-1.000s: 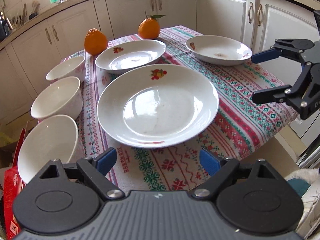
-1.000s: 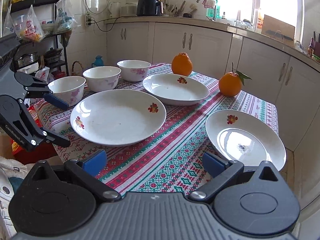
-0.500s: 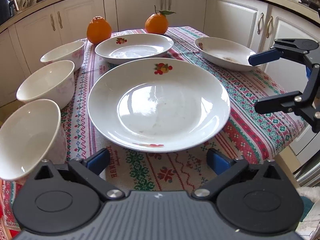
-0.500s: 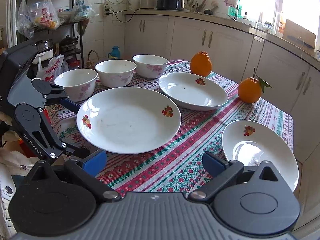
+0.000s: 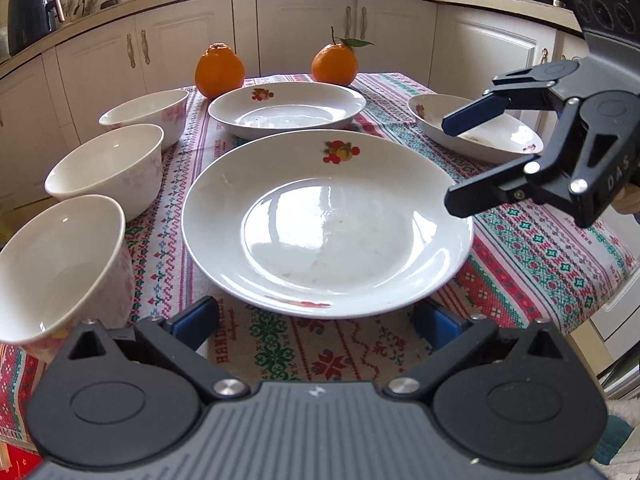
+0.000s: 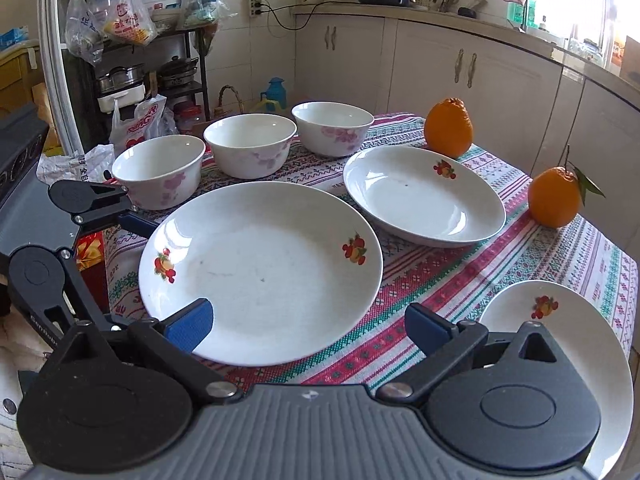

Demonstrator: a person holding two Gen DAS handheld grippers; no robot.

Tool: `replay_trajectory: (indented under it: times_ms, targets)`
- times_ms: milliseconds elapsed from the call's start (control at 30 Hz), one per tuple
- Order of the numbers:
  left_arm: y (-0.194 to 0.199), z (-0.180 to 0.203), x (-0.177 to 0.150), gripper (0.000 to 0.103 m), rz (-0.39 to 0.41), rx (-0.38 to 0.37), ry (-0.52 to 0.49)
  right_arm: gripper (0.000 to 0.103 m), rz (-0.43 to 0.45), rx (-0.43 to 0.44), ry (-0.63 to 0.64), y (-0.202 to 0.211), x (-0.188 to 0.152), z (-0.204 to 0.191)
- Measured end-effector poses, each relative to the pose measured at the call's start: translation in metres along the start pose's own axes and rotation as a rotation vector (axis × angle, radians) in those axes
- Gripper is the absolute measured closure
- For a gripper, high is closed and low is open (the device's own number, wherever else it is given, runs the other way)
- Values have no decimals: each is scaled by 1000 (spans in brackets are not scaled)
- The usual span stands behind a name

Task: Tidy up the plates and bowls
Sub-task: 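Grasp the rim of the large white plate with the right gripper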

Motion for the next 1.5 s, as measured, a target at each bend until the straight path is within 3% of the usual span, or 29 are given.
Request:
replay_trajectory:
  times_ms: [233,400,633,1067,1500]
  targets:
    - [0,-1,2,0,-3,17,-10,0,-47,47,-16,-24,26,10]
    - [3,2,6,13,3,-6,-31,0,-100,83,-7,-42,37,14]
    - [5,1,5,16,1,-16,-31,0,-171,147,0,-66,50,17]
    - [4,-1,6,17,7,-38,-39,29,-294,232,-54,-93,57,23]
    - [2,-2,6,17,12,-58,-48,31,-324,262,-118,-101,58,28]
Point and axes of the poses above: each gripper's, at about its wrist camera, not at the fingertips, and y roughly against the way its jaws point, z to its right, x to its top, the point moved 7 cm from there along -y, roughly the way its jaws point, and after that the axes turned 15 degrees about -y, right-handed, at the moved point
